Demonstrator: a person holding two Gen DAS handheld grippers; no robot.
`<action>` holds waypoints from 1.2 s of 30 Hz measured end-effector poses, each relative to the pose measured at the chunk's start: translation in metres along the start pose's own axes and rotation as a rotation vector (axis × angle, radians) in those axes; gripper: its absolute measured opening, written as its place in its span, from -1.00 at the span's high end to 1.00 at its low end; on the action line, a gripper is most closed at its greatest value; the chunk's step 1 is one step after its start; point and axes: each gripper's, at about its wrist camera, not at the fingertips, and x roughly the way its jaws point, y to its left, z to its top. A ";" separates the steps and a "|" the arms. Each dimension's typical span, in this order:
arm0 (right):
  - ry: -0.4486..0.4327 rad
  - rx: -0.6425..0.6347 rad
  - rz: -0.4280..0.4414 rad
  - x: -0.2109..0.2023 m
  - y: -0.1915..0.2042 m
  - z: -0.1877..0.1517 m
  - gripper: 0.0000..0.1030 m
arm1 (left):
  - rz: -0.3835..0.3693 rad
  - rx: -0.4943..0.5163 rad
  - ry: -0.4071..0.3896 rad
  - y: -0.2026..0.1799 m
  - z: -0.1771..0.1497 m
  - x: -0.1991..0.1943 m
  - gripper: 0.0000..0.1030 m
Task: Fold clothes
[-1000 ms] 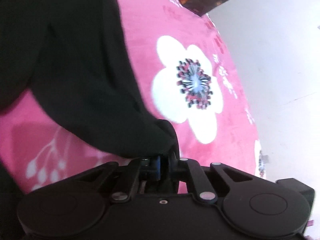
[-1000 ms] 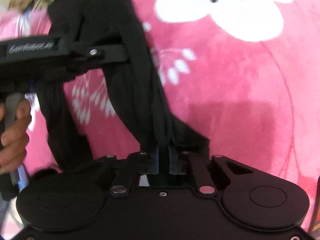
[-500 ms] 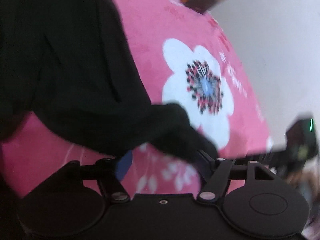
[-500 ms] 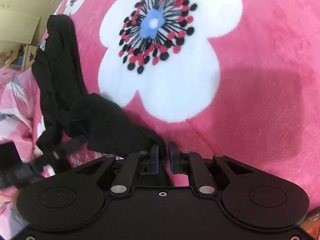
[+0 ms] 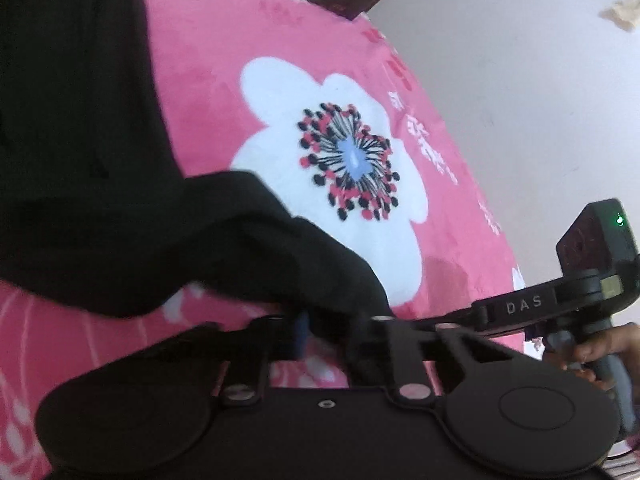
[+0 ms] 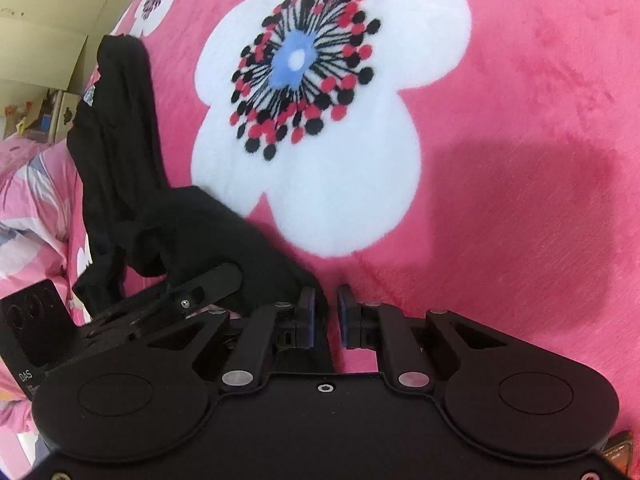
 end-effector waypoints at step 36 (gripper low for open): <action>0.005 -0.356 -0.254 -0.004 0.079 -0.132 0.74 | -0.063 -0.252 0.040 0.016 -0.034 -0.035 0.10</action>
